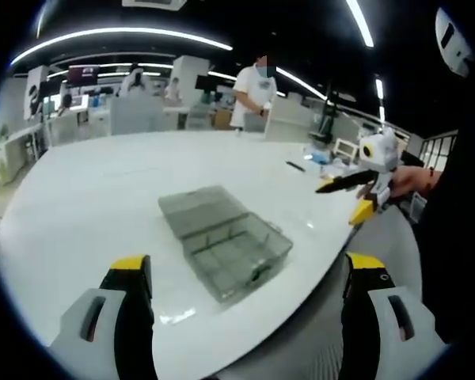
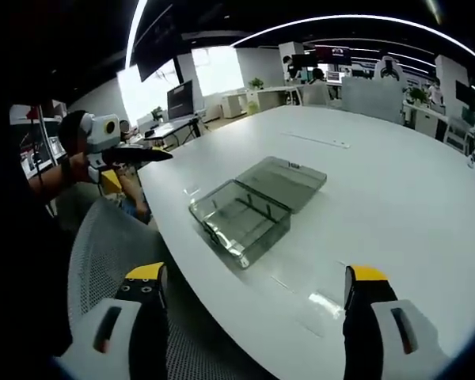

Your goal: Insert the divider into the dual guide fixture by aligning both edges with the guide slots and pushing it downward to the bottom, including one-sided entry, uneven engagement, binding, and posture correction.

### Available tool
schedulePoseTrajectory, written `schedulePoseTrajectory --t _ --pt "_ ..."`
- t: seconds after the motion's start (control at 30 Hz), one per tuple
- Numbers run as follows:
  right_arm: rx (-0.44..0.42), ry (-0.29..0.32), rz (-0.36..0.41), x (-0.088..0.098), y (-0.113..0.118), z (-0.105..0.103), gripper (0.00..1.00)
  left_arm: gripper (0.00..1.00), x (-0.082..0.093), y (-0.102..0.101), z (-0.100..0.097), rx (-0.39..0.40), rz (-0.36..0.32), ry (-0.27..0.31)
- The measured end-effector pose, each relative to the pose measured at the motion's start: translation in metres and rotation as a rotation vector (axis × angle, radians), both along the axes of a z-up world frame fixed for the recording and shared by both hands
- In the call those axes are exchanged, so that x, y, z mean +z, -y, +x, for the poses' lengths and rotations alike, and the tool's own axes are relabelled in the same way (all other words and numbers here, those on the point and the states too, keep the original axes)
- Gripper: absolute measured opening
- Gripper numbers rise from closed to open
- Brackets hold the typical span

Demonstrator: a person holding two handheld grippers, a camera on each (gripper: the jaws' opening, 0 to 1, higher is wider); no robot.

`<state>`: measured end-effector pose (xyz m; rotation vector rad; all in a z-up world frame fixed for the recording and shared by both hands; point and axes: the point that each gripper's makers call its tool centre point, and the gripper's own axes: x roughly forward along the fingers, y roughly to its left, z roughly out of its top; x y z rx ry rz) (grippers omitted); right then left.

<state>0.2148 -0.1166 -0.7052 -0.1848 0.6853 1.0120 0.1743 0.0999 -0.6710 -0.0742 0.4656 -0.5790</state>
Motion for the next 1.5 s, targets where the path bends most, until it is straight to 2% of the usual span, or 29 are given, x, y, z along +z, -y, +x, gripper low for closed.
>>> schedulePoseTrajectory --t 0.43,0.7,0.87,0.97,1.17,1.5 --pt "-0.027 -0.003 -0.018 -0.004 0.006 0.004 0.88 0.99 0.002 0.006 0.003 -0.012 -0.011 0.012" --pt "-0.064 0.0 -0.037 -0.008 0.014 0.008 0.82 0.99 -0.009 0.013 0.002 -0.047 -0.016 -0.008" --pt "-0.083 -0.015 -0.051 -0.014 0.018 0.007 0.8 0.99 -0.009 0.018 0.005 -0.053 -0.024 -0.01" --pt "-0.104 -0.039 -0.032 -0.014 0.019 0.007 0.79 0.99 -0.007 0.026 0.006 -0.065 -0.029 -0.012" --pt "-0.117 -0.065 -0.08 -0.027 0.027 0.006 0.77 0.99 -0.003 0.044 0.009 -0.1 -0.016 -0.017" --pt "-0.152 -0.089 -0.124 -0.036 0.034 0.006 0.72 0.99 -0.005 0.05 0.011 -0.121 -0.04 -0.014"
